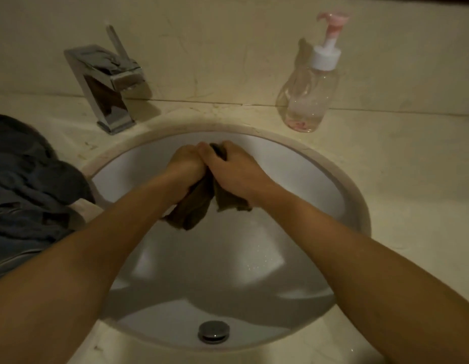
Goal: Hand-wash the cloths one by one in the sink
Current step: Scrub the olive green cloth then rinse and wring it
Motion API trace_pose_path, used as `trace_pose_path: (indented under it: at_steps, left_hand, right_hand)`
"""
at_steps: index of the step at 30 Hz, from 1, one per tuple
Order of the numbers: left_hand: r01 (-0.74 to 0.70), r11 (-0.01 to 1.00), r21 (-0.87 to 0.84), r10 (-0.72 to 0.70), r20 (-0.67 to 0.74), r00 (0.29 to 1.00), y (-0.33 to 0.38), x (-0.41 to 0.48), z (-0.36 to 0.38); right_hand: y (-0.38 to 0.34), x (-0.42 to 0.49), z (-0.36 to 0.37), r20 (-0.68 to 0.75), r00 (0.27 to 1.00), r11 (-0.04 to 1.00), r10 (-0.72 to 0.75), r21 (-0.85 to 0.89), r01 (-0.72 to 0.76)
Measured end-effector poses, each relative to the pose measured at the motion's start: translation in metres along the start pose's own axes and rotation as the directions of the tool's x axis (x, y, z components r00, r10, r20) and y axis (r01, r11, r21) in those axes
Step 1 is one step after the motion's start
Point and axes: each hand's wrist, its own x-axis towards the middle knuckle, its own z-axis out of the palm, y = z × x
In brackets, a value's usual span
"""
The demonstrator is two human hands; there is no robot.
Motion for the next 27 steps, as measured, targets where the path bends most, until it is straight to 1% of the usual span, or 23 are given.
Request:
trace_pose_path:
  at_steps: [1, 2, 3, 4, 5, 6, 7, 8, 9, 10, 11, 12, 13, 14, 15, 17, 18, 20, 21, 22, 24, 26, 27]
  left_hand:
    - [-0.029, 0.977, 0.211, 0.023, 0.030, 0.999, -0.004, 0.005, -0.005]
    - [-0.076, 0.900, 0.428, 0.047, 0.078, 0.996, -0.010, 0.007, -0.012]
    - [-0.134, 0.774, 0.619, 0.081, 0.113, 0.990, -0.018, 0.010, -0.017]
    - [-0.177, 0.653, 0.736, 0.107, 0.142, 0.984, -0.026, 0.013, -0.019]
    - [-0.216, 0.548, 0.808, 0.134, 0.170, 0.976, -0.032, 0.015, -0.021]
    - [-0.250, 0.449, 0.858, 0.171, 0.191, 0.966, -0.036, 0.016, -0.020]
    - [-0.287, 0.350, 0.892, 0.228, 0.216, 0.949, -0.036, 0.013, -0.019]
    - [-0.332, 0.318, 0.888, 0.291, 0.242, 0.925, -0.035, 0.012, -0.018]
    - [-0.388, 0.348, 0.853, 0.320, 0.281, 0.905, -0.031, 0.010, -0.017]
    - [-0.437, 0.375, 0.817, 0.294, 0.343, 0.892, -0.030, 0.008, -0.015]
    - [-0.478, 0.372, 0.796, 0.209, 0.430, 0.879, -0.032, 0.009, -0.013]
    - [-0.490, 0.333, 0.806, 0.068, 0.497, 0.865, -0.037, 0.009, -0.010]
    - [-0.480, 0.280, 0.831, -0.058, 0.514, 0.856, -0.043, 0.010, -0.008]
    - [-0.454, 0.230, 0.861, -0.133, 0.490, 0.861, -0.049, 0.012, -0.007]
    - [-0.424, 0.205, 0.882, -0.175, 0.459, 0.871, -0.056, 0.017, -0.008]
    - [-0.409, 0.179, 0.895, -0.168, 0.437, 0.884, -0.062, 0.021, -0.011]
    - [-0.411, 0.195, 0.890, -0.137, 0.440, 0.888, -0.061, 0.020, -0.012]
    - [-0.432, 0.254, 0.865, -0.081, 0.464, 0.882, -0.055, 0.015, -0.009]
    - [-0.452, 0.273, 0.849, -0.048, 0.481, 0.875, -0.051, 0.012, -0.008]
    - [-0.445, 0.326, 0.834, -0.021, 0.478, 0.878, -0.048, 0.010, -0.007]
    - [-0.380, 0.500, 0.778, 0.002, 0.438, 0.899, -0.041, 0.008, -0.004]
    - [-0.316, 0.706, 0.634, 0.067, 0.385, 0.920, -0.028, 0.002, -0.001]
    - [-0.274, 0.799, 0.536, 0.092, 0.342, 0.935, -0.020, -0.001, 0.001]
  right_hand:
    - [0.006, 0.003, -0.008, 0.057, 0.998, 0.982, 0.027, -0.188, -0.016]
    - [0.015, 0.006, -0.015, 0.097, 0.991, 0.933, 0.087, -0.356, -0.047]
    - [0.025, 0.008, -0.020, 0.125, 0.979, 0.869, 0.158, -0.489, -0.078]
    - [0.033, 0.009, -0.025, 0.145, 0.966, 0.794, 0.214, -0.602, -0.085]
    - [0.038, 0.010, -0.029, 0.144, 0.964, 0.712, 0.222, -0.700, -0.060]
    - [0.040, 0.011, -0.032, 0.141, 0.973, 0.642, 0.182, -0.767, -0.009]
    - [0.039, 0.010, -0.033, 0.165, 0.979, 0.612, 0.123, -0.789, 0.057]
    - [0.038, 0.009, -0.032, 0.233, 0.969, 0.633, 0.080, -0.763, 0.131]
    - [0.038, 0.008, -0.029, 0.320, 0.945, 0.665, 0.067, -0.720, 0.197]
    - [0.043, 0.008, -0.025, 0.401, 0.909, 0.658, 0.114, -0.716, 0.233]
    - [0.050, 0.009, -0.019, 0.461, 0.867, 0.620, 0.186, -0.740, 0.261]
    - [0.060, 0.011, -0.017, 0.469, 0.840, 0.545, 0.273, -0.795, 0.266]
    - [0.070, 0.015, -0.017, 0.409, 0.852, 0.462, 0.327, -0.855, 0.233]
    - [0.077, 0.018, -0.018, 0.335, 0.882, 0.412, 0.331, -0.892, 0.185]
    - [0.081, 0.019, -0.017, 0.283, 0.911, 0.396, 0.300, -0.906, 0.151]
    - [0.080, 0.020, -0.012, 0.247, 0.950, 0.405, 0.191, -0.902, 0.153]
    - [0.078, 0.020, -0.007, 0.258, 0.956, 0.460, 0.140, -0.872, 0.168]
    - [0.071, 0.018, 0.004, 0.316, 0.944, 0.690, 0.097, -0.705, 0.165]
    - [0.067, 0.018, 0.008, 0.331, 0.939, 0.823, 0.095, -0.556, 0.113]
    - [0.060, 0.018, 0.007, 0.314, 0.944, 0.921, 0.101, -0.388, 0.031]
    - [0.051, 0.024, -0.001, 0.171, 0.979, 0.990, 0.114, -0.099, -0.098]
    - [0.053, 0.034, -0.014, -0.015, 0.988, 0.984, 0.156, 0.085, -0.155]
    - [0.053, 0.034, -0.020, -0.069, 0.980, 0.973, 0.185, 0.152, -0.173]
